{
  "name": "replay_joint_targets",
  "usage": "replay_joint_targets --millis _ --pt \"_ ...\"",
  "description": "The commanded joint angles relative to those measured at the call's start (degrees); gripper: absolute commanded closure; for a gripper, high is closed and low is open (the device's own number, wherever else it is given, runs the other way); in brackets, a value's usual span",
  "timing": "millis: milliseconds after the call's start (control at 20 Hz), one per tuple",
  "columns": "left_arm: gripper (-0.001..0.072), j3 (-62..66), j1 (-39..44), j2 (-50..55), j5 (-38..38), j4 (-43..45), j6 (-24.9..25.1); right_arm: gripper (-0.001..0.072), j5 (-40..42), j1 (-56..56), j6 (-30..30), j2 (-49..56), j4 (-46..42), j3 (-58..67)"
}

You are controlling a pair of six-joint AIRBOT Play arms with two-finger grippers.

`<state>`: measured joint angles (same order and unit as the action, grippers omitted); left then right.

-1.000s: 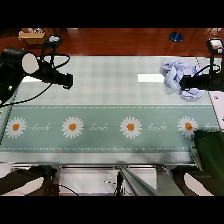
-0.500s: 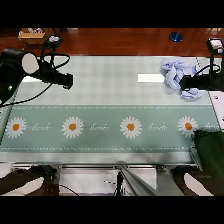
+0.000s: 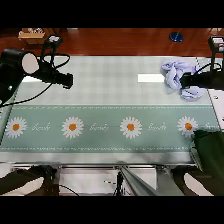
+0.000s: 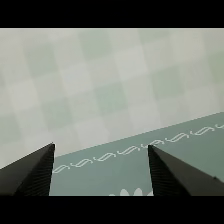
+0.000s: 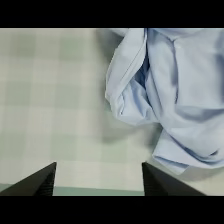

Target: Fold the shirts.

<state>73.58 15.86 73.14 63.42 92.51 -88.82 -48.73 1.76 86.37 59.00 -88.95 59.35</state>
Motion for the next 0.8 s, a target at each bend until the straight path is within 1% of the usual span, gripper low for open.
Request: replay_joint_targets --millis 0,100,200,250,300,350,400,450,500,650,750 --pt "-0.0001 0.07 0.0 0.33 -1.31 -0.98 0.0 0.011 4.94 -0.04 0.04 0.0 0.15 0.04" --pt "0.0 0.07 0.0 1.05 -2.49 -1.22 0.0 0.0119 7.8 -0.04 -0.13 0.0 -0.07 0.04" --pt "-0.0001 0.07 0.0 2.19 -6.4 -1.22 0.0 0.012 12.22 -0.02 -0.61 0.02 -0.5 0.04" --pt "0.0 0.07 0.0 2.62 -8.07 -1.22 0.0 0.0123 16.72 0.0 0.98 0.35 -2.86 0.04" --pt "-0.0001 0.07 -0.07 2.84 -9.64 -1.22 0.0 0.0122 20.81 0.0 4.59 1.09 -6.71 0.17" --pt "0.0 0.09 -0.13 2.86 -10.88 -1.22 0.0 0.0123 22.86 0.66 9.2 2.71 -10.82 0.96" --pt "-0.0001 0.09 -0.15 2.84 -11.47 -1.22 0.0 0.0122 22.69 1.92 12.92 5.11 -12.79 2.34" --pt "0.0 0.09 -0.13 2.84 -11.58 -1.22 0.0 0.0121 21.62 3.82 15.41 8.37 -12.7 4.07" --pt "0.0 0.09 -0.13 2.84 -11.56 -1.25 0.0 0.0118 20.55 5.7 16.31 11.72 -11.32 5.75" --pt "-0.0001 0.09 -0.13 2.84 -11.23 -1.49 0.0 0.0116 17.38 10.86 16.24 22.23 -5.75 11.37" --pt "-0.0001 0.09 -0.13 2.84 -10.91 -1.49 0.0 0.0116 15.93 12.83 16.22 27.58 -4.87 14.38"
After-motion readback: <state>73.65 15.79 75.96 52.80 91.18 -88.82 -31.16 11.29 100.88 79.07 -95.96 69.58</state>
